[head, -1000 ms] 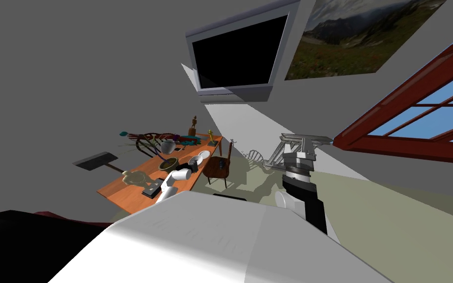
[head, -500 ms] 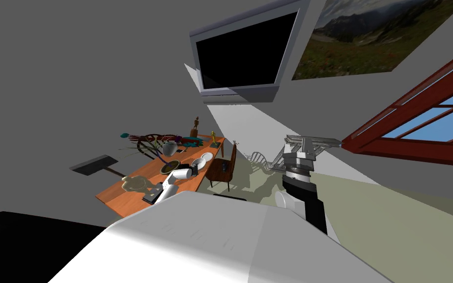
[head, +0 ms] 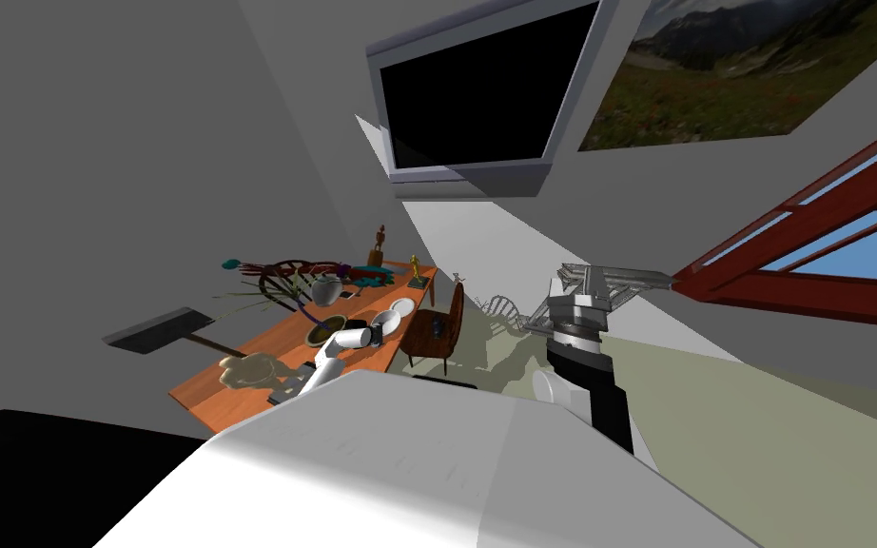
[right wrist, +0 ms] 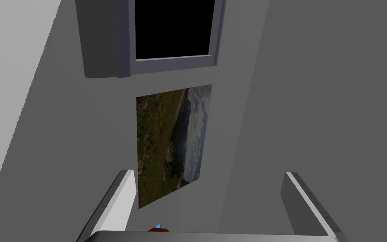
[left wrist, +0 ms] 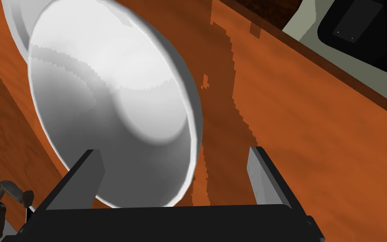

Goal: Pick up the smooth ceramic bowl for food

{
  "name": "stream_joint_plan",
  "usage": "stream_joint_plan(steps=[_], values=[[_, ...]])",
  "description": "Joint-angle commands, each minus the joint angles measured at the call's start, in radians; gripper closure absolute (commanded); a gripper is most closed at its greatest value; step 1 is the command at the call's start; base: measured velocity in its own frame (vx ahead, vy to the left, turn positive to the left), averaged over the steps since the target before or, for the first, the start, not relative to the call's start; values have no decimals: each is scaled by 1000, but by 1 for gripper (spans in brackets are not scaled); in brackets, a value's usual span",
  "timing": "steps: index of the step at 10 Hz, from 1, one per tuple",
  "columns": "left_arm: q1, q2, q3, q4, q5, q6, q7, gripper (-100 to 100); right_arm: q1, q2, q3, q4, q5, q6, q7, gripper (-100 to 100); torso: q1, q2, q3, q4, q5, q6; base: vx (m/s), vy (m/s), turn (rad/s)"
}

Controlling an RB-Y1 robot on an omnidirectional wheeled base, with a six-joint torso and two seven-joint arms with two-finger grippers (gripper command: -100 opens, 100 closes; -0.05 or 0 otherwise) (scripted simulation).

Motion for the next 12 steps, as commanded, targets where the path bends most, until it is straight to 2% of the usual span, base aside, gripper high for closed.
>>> stream_joint_plan(steps=[1, 9, 10, 11, 12], values=[[-19, 12, 17, 50, 11, -23, -3, -100, 0, 0, 0, 0, 0, 0, 0, 0, 0, 0, 0, 0, 0, 0, -23, 0, -166], [-95, 61, 84, 259, 56, -116, -15, -100, 0, 0, 0, 0, 0, 0, 0, 0, -2, 5, 3, 1, -1, 0, -52, -17, -151], [-91, 58, 78, 240, 50, -103, -12, -100, 0, 0, 0, 0, 0, 0, 0, 0, -2, 5, 3, 1, -1, 0, -22, -9, 6], [-92, 58, 79, 242, 50, -105, -11, 100, 0, 0, 0, 0, 0, 0, 0, 0, -2, 4, 3, 1, 0, 0, 0, 0, 0], [-92, 58, 79, 241, 50, -105, -11, 100, 0, 0, 0, 0, 0, 0, 0, 0, -1, 3, 2, 1, 0, 0, -7, -4, 6]])
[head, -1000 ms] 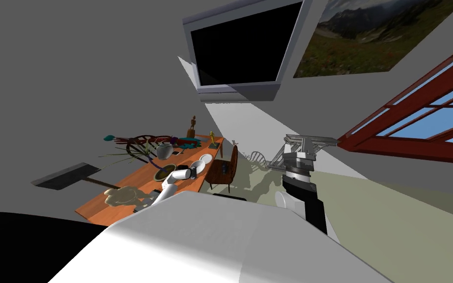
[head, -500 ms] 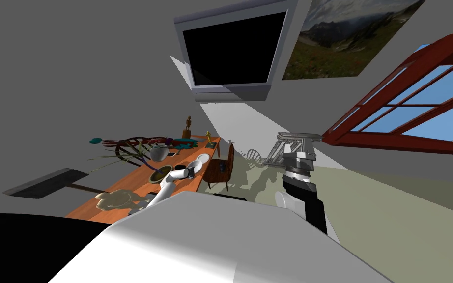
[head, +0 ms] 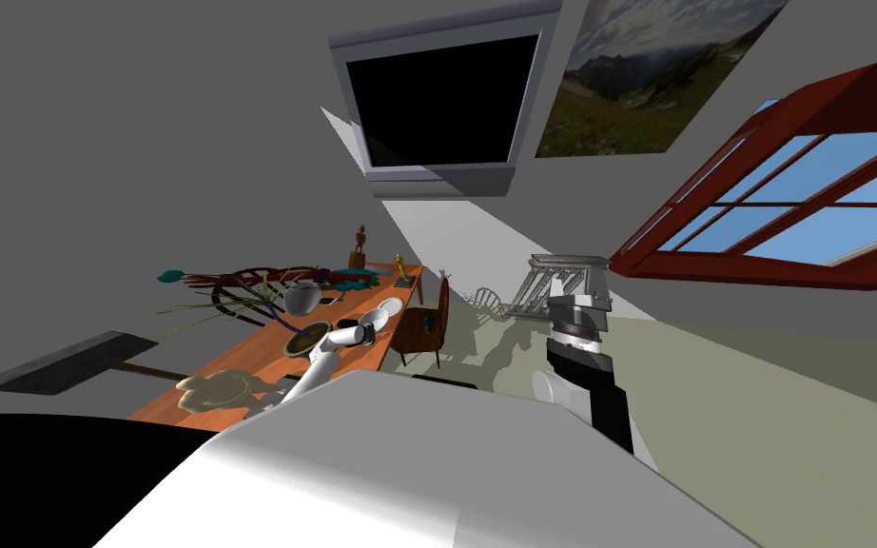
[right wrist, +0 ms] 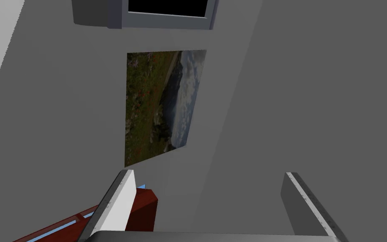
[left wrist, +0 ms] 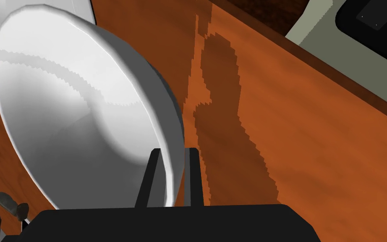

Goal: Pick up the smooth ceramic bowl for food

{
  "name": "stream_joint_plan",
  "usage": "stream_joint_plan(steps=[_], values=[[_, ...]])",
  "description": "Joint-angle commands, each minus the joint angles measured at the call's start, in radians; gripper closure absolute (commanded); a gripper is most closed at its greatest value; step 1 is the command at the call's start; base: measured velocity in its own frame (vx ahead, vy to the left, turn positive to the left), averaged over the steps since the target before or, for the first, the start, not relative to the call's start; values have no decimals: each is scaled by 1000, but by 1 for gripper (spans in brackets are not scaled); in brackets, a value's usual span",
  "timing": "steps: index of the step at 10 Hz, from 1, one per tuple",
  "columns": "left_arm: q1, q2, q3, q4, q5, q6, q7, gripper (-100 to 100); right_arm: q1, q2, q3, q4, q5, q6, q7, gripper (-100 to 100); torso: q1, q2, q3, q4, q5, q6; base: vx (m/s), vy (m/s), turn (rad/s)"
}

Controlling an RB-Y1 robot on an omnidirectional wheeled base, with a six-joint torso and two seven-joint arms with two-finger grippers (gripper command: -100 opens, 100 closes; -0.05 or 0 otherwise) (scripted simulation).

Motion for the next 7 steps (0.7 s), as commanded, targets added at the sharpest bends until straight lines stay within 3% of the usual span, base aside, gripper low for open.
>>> stream_joint_plan(steps=[1, 3, 4, 5, 7], values=[[0, 0, 0, 0, 0, 0, 0, 100, 0, 0, 0, 0, 0, 0, 0, 0, 0, 0, 0, 0, 0, 0, 0, 0, 0], [-1, 0, 0, 0, 0, 0, 0, 100, 0, 0, 0, 0, 0, 0, 0, 0, 0, 0, 0, 0, 0, 0, 0, 0, 0], [0, 0, 0, 0, 0, 0, 0, 0, 0, 0, 0, 0, 0, 0, 0, 0, -1, 0, 0, 0, 0, 0, 0, 0, 0], [6, -2, -3, -9, 0, -1, -2, 100, 0, 0, 0, 0, 0, 0, 0, 0, -1, 0, 0, 0, 0, 0, 19, 6, 176], [24, -14, -20, -61, -11, 22, 0, 100, 0, 0, 0, 0, 0, 0, 0, 0, 0, -1, 0, 0, -1, -1, 42, 14, 112]])
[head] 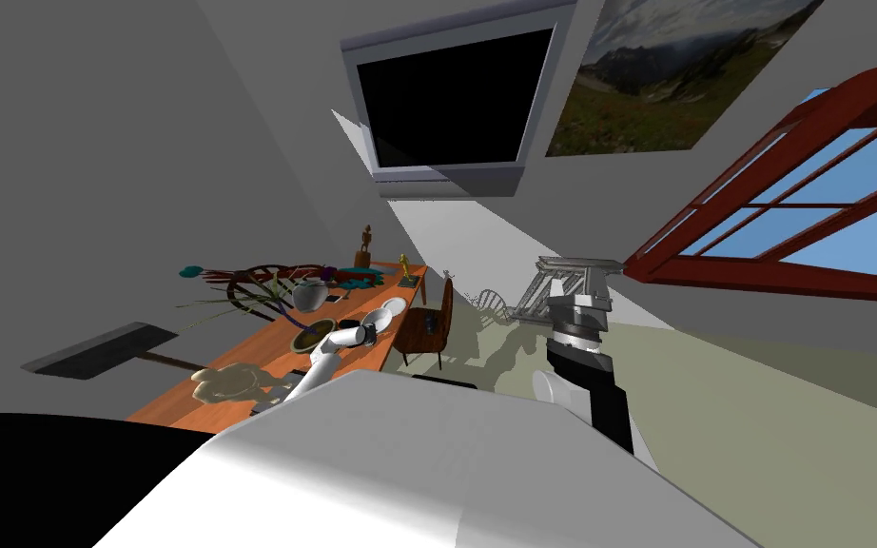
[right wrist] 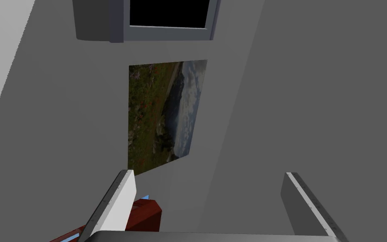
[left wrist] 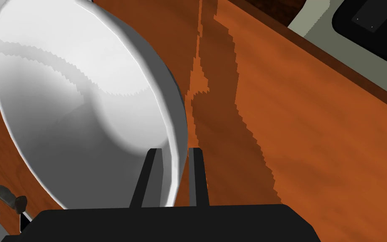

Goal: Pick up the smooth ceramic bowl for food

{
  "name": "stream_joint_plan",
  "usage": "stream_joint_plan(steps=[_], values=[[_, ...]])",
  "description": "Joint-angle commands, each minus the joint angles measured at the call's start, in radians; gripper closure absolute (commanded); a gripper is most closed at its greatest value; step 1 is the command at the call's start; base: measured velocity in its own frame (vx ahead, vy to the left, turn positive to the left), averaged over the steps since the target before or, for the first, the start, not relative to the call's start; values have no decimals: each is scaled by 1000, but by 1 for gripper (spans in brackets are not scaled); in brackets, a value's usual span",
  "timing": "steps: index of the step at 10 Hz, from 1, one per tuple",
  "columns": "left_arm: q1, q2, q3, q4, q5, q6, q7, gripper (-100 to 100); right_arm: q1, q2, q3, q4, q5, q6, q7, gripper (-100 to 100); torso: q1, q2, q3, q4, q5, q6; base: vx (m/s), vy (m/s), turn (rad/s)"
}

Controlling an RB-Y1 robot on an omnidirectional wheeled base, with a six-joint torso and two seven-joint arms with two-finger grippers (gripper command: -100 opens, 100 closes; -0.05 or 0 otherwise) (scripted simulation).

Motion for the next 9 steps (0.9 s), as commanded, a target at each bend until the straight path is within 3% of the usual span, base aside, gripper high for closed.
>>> stream_joint_plan(steps=[1, 7, 8, 9], values=[[12, -9, -13, -39, -9, 20, 3, 100, 0, 0, 0, 0, 0, 0, 0, 0, 0, 0, 0, 0, 0, 0, 51, 21, 146], [69, -46, -63, -195, -42, 89, 12, 100, 0, 0, 0, 0, 0, 0, 0, 0, -1, 0, 1, 1, -1, 0, 49, 13, 133], [65, -41, -57, -179, -36, 81, 9, 100, 0, 0, 0, 0, 0, 0, 0, 0, -1, 1, 1, 1, -1, 0, 19, 5, 21], [66, -41, -58, -181, -37, 84, 9, 0, 0, 0, 0, 0, 0, 0, 0, 0, -1, 2, 2, 1, -1, 1, 0, 0, 0]])
